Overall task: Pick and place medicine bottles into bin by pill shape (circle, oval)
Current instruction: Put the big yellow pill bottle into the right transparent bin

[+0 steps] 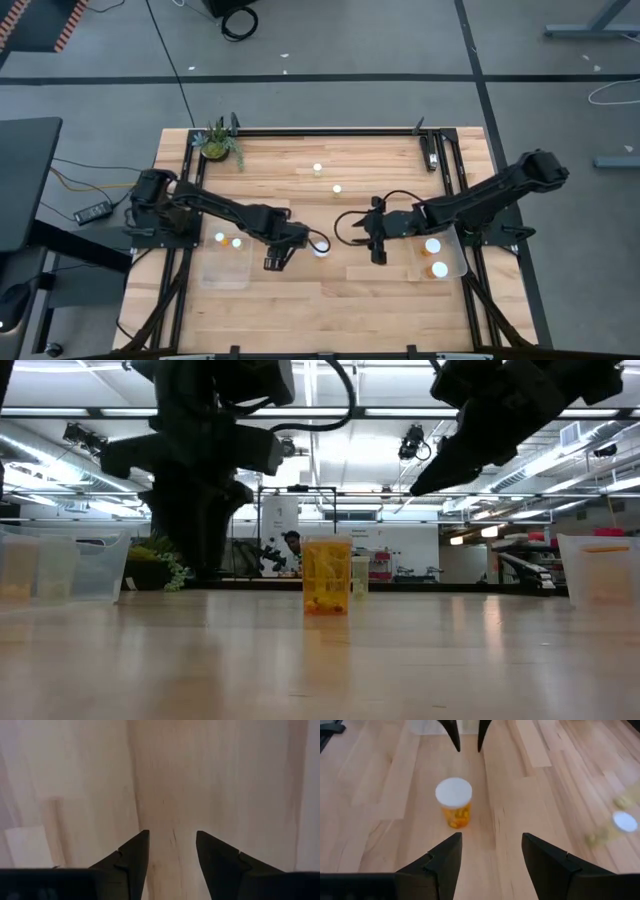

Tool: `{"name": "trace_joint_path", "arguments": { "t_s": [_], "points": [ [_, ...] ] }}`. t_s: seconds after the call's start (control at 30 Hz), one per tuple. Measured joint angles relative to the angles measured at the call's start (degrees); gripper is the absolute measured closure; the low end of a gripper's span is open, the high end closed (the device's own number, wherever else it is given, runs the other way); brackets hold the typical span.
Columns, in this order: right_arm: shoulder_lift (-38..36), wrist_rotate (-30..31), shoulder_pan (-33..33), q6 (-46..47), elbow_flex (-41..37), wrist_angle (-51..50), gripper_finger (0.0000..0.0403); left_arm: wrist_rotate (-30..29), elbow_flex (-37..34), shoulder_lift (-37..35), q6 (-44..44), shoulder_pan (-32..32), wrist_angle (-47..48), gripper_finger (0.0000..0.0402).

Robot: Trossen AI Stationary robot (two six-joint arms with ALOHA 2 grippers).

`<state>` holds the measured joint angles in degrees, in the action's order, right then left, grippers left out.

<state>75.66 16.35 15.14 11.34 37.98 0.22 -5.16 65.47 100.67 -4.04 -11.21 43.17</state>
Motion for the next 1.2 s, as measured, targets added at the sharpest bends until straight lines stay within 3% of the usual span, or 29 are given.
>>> {"name": "trace_joint_path", "arguments": {
  "t_s": [0.8,1.2],
  "points": [
    [14.80,-4.00,-1.38,-7.06,18.44,-5.26,0.0189,-1.49,-10.62,-17.71,-4.37,-1.68,-5.87,0.0230],
    [17.46,-6.73,-3.18,-9.67,22.57,-5.37,0.0189,-2.79,-11.60,-20.58,-4.79,-2.74,-7.24,0.0230]
  ]
}}
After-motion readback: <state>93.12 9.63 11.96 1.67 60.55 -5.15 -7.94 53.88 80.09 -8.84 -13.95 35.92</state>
